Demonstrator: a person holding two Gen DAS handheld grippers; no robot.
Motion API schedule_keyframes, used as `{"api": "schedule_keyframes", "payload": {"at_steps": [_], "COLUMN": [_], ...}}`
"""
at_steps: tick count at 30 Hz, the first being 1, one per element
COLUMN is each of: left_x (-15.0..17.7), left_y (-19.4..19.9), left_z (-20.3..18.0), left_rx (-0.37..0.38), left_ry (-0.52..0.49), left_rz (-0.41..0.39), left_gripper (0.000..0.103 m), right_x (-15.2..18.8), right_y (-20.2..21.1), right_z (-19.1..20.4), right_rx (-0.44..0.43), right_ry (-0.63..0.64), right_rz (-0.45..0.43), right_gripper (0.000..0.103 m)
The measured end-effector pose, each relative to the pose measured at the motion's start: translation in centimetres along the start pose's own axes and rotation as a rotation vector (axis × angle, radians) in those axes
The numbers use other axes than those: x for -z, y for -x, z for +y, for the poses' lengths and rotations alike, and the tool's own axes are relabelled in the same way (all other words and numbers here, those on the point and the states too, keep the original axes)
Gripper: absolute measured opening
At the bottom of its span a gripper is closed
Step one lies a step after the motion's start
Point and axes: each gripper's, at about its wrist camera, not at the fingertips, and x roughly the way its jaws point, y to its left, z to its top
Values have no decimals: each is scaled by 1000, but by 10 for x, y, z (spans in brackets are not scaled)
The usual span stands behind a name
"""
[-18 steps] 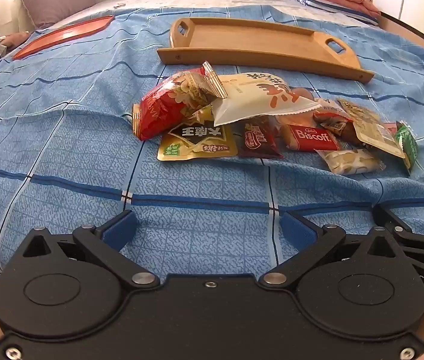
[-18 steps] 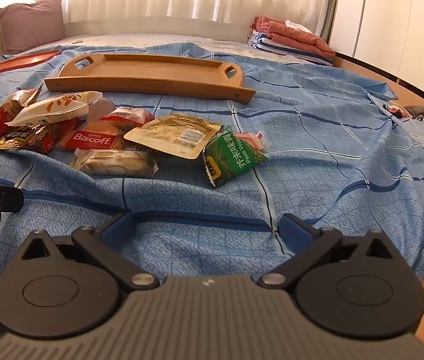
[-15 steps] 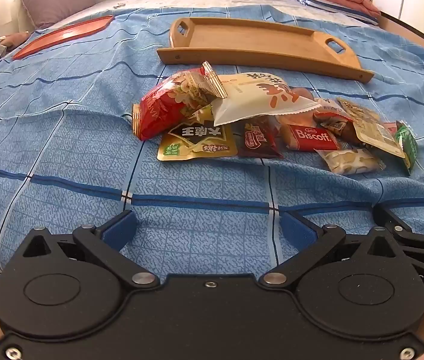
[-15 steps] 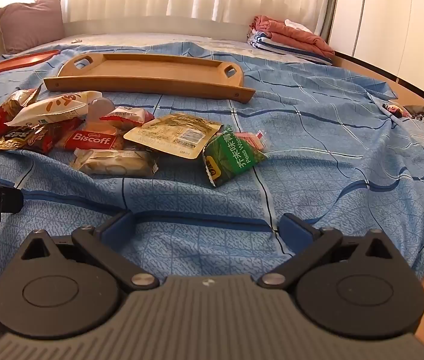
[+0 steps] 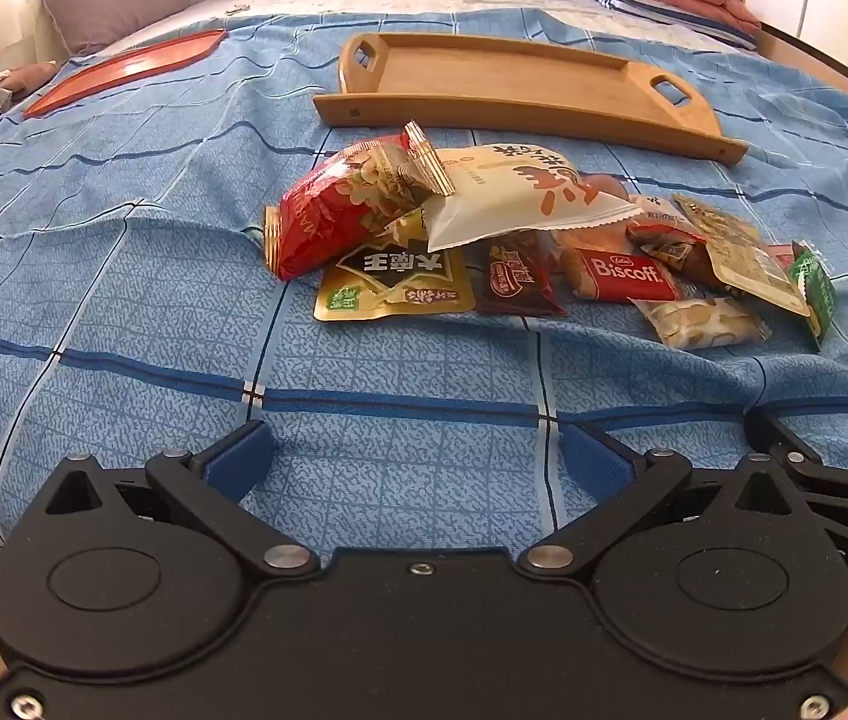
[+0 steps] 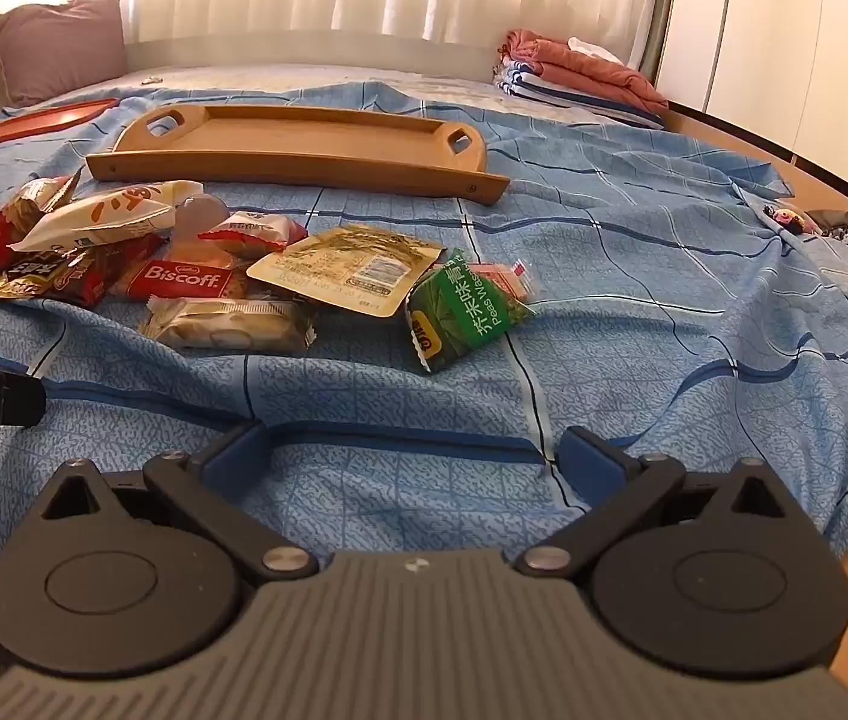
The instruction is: Organize snacks
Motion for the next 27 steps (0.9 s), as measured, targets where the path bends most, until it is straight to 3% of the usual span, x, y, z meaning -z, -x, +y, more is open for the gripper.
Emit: {"api": "schedule_keyframes", "payload": {"at_steps": [27], "left_x": [-1], "left_y": [-1], "left_z": [-2], "left_rx": [-2], "left_ry": [-3], "left_rz": [-7], "left_gripper": [103], "right_x": [-1], "right_y": [-1], "right_z": [1], "right_rx": [-1], "right_ry": [1], "right_rz": [8], "right_gripper": [103]}}
